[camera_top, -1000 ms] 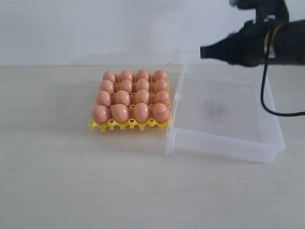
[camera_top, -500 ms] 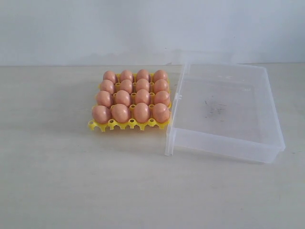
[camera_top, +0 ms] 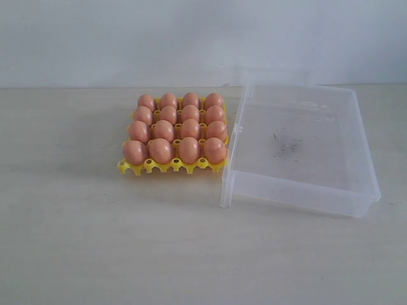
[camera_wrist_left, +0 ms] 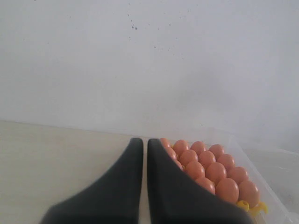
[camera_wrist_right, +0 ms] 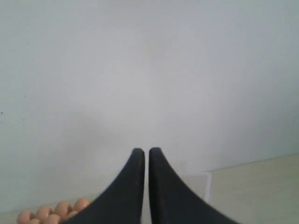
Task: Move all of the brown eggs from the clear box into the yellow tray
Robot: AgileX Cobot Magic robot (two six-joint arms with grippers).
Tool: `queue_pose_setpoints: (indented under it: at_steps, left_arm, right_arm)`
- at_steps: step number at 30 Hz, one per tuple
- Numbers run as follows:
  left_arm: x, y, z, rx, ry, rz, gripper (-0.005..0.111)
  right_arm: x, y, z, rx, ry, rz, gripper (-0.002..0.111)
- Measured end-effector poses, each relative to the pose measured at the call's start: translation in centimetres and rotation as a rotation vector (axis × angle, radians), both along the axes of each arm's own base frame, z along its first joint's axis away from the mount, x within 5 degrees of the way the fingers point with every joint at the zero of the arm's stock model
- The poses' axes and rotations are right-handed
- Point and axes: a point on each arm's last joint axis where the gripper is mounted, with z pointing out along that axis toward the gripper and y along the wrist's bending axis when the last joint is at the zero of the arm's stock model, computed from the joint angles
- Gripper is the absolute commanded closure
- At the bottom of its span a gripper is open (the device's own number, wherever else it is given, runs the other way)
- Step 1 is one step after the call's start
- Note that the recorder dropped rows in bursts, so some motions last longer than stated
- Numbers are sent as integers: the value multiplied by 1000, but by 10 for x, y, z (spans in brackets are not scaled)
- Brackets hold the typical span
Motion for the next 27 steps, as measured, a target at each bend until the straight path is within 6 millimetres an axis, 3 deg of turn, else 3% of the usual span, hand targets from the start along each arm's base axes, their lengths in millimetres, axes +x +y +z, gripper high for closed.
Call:
queue_pose_setpoints:
  at_steps: [15, 27]
  left_arm:
    - [0, 0, 0, 0, 0, 0, 103]
    - [0, 0, 0, 0, 0, 0, 103]
  right_arm:
    - [-17, -2, -22, -220, 142, -34, 107]
    - [-17, -1, -33, -272, 238, -22, 107]
